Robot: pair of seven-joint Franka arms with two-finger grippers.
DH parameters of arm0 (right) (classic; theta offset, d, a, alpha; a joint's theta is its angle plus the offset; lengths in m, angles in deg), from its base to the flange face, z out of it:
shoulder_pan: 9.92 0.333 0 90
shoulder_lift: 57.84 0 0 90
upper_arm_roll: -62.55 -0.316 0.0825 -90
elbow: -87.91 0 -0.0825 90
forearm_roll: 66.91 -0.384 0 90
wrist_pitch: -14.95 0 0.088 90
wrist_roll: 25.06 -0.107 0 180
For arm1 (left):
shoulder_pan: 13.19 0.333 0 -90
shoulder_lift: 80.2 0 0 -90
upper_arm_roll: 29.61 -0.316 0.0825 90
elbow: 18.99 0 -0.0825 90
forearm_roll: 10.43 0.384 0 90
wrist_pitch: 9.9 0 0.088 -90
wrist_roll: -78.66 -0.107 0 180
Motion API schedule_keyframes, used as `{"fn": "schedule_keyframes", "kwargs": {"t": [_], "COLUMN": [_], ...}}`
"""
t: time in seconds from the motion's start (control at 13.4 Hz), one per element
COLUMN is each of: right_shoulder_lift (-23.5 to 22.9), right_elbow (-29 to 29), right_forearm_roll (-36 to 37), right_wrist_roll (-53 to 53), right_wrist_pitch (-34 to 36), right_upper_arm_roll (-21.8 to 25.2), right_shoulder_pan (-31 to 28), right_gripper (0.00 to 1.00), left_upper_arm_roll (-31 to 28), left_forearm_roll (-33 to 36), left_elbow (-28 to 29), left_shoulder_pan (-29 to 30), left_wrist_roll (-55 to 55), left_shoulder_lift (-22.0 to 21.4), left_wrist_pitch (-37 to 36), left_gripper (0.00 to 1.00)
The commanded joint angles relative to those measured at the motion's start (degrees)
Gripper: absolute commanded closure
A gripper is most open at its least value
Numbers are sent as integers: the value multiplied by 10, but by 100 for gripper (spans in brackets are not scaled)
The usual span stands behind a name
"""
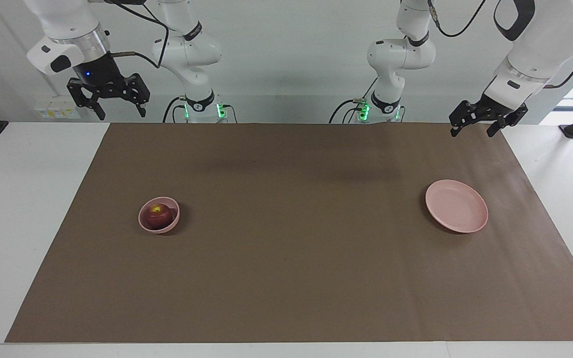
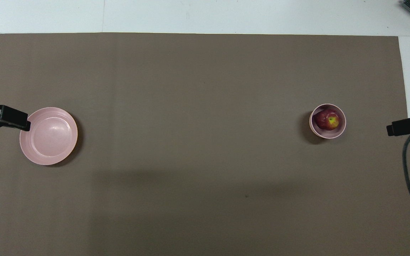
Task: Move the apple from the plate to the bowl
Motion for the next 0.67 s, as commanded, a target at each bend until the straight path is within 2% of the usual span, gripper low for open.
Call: {"fn": "schedule_keyframes", "kwargs": {"t": [0.0,0.6], "right_shoulder_lift": [-6,-6], "right_elbow": [14,16], "right_forearm_roll": [-13,-9], "right_wrist_roll": [-10,-11], "right_wrist_pitch": [13,12], "right_upper_arm_roll": [-2,0], "right_shoulder_pan": [-4,-5], "right_gripper": [0,0], "left_upper_arm_roll": [1,1], "left_forearm_roll": [-1,-1], "left_elbow": [-2,-1], "left_shoulder_pan": [5,5], "left_wrist_roll": [-4,-8], "left_shoulder_lift": [-5,-5], "left_wrist_pitch": [-14,-13], "left_gripper": [0,0]}}
